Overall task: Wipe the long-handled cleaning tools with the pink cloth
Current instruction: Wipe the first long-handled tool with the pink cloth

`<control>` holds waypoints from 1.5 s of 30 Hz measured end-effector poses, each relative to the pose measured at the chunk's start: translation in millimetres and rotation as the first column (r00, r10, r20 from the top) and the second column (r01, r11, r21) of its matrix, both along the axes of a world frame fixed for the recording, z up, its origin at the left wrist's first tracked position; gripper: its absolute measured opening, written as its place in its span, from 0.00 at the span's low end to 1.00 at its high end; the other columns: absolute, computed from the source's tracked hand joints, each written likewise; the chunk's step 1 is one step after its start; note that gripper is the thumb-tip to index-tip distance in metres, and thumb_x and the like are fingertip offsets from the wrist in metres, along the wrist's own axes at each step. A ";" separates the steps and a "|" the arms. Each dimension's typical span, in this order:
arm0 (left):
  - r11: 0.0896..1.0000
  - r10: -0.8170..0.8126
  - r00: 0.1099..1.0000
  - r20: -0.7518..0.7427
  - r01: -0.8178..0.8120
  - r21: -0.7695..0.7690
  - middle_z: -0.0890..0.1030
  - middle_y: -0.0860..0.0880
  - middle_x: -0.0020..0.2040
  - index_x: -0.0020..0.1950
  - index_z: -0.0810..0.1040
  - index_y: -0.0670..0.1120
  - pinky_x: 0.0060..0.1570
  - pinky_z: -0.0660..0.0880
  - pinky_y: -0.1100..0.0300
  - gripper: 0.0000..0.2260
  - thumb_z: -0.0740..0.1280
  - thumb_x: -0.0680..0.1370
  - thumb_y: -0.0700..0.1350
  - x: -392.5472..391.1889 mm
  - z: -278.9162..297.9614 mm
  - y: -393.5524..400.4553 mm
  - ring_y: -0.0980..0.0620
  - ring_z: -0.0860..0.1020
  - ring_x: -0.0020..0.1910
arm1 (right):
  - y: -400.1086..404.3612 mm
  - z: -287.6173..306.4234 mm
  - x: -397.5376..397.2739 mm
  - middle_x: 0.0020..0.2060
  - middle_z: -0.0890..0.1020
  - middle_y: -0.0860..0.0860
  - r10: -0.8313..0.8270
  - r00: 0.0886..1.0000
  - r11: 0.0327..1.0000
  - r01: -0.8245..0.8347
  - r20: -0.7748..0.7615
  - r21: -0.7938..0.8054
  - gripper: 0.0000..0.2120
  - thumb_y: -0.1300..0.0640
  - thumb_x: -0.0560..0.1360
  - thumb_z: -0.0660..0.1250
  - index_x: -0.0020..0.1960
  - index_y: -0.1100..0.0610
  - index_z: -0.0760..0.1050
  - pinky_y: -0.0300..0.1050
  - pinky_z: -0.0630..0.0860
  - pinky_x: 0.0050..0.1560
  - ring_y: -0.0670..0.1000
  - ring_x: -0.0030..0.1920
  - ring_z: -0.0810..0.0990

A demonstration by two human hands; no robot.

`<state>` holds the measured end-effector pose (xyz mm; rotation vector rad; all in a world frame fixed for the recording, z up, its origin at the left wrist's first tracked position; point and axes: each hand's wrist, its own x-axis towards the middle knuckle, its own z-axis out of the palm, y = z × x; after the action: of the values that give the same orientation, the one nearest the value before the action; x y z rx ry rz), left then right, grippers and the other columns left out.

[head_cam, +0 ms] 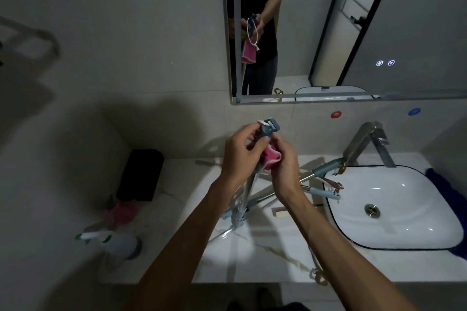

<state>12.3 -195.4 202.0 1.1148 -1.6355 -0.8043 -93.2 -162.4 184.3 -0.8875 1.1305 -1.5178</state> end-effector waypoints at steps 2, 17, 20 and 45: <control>1.000 0.017 0.999 0.040 -0.017 -0.003 0.81 0.49 0.57 0.67 0.77 0.44 0.50 0.78 0.69 0.17 0.70 0.79 0.41 5.2 -1.4 -3.4 0.61 0.79 0.50 | -5.1 -3.7 -2.1 0.49 0.82 0.61 -0.034 0.989 0.998 0.026 0.145 0.060 0.20 0.54 0.82 0.56 0.61 0.66 0.78 0.44 0.78 0.45 0.54 0.46 0.81; 0.992 0.123 0.989 0.077 -0.122 -0.016 0.79 0.61 0.45 0.56 0.79 0.49 0.43 0.78 0.64 0.09 0.66 0.77 0.46 23.1 -3.7 -46.5 0.60 0.78 0.42 | -38.3 -34.7 21.1 0.59 0.81 0.53 0.206 0.932 0.977 -0.177 -0.297 0.123 0.18 0.55 0.80 0.68 0.68 0.57 0.73 0.53 0.82 0.58 0.52 0.58 0.82; 0.991 0.131 0.989 0.063 -0.130 -0.013 0.79 0.60 0.41 0.53 0.80 0.47 0.39 0.75 0.70 0.07 0.68 0.76 0.41 25.7 -0.7 -49.2 0.62 0.78 0.38 | -47.8 -29.5 30.1 0.57 0.81 0.52 0.117 0.931 0.993 -0.114 -0.347 0.027 0.19 0.50 0.80 0.67 0.68 0.56 0.72 0.55 0.84 0.52 0.52 0.55 0.83; 0.951 0.099 0.969 0.227 -0.025 -0.308 0.85 0.46 0.49 0.57 0.84 0.40 0.48 0.79 0.64 0.11 0.72 0.77 0.43 60.1 41.9 -56.9 0.53 0.81 0.44 | -53.2 -6.3 54.6 0.46 0.80 0.52 -0.071 0.886 0.959 -0.066 -0.458 -0.276 0.17 0.46 0.82 0.61 0.66 0.55 0.71 0.43 0.81 0.41 0.49 0.42 0.81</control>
<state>72.3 -252.4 243.9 1.0669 -1.8409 -0.3675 -38.6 -215.7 178.1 -1.5111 1.2626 -1.5350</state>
